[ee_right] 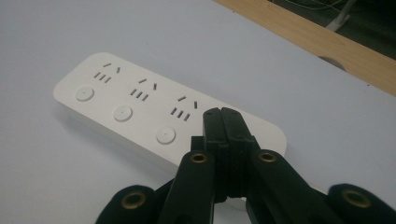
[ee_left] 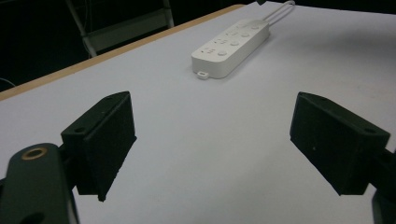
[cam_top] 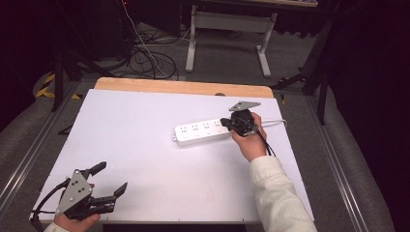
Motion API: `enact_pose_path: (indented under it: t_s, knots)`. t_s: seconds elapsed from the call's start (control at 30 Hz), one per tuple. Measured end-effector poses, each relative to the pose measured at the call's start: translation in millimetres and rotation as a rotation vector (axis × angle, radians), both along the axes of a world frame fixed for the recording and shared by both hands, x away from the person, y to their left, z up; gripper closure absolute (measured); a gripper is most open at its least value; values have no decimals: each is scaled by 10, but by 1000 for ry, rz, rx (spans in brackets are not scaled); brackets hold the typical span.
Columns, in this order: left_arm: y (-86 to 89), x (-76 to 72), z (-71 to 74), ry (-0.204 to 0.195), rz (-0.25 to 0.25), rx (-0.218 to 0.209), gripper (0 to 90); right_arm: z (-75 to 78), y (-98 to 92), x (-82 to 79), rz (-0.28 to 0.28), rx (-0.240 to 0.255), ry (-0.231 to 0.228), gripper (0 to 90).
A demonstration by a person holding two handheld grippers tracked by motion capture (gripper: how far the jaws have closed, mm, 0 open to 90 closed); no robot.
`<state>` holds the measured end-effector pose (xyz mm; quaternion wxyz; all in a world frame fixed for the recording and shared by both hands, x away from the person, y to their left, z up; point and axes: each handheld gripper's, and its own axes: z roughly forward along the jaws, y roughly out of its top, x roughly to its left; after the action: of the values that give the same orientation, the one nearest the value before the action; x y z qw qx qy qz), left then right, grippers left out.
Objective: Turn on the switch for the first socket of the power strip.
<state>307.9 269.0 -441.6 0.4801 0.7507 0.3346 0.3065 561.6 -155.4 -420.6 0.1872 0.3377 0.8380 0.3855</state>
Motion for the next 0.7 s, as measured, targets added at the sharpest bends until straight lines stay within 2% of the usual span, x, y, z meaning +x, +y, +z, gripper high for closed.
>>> enact_pose_path:
  t_s: [0.17, 0.57, 0.7]
  knots:
    - [0, 3, -2, 0, -1, 0, 148, -71, 14, 41, -15, 19, 15, 900]
    - [0, -1, -3, 1, -1, -2, 148, -201, 61, 100, -31, 7, 41, 900]
    - [-1, 2, -4, 1, -3, -1, 148, -254, 92, 111, -33, -10, 46, 900]
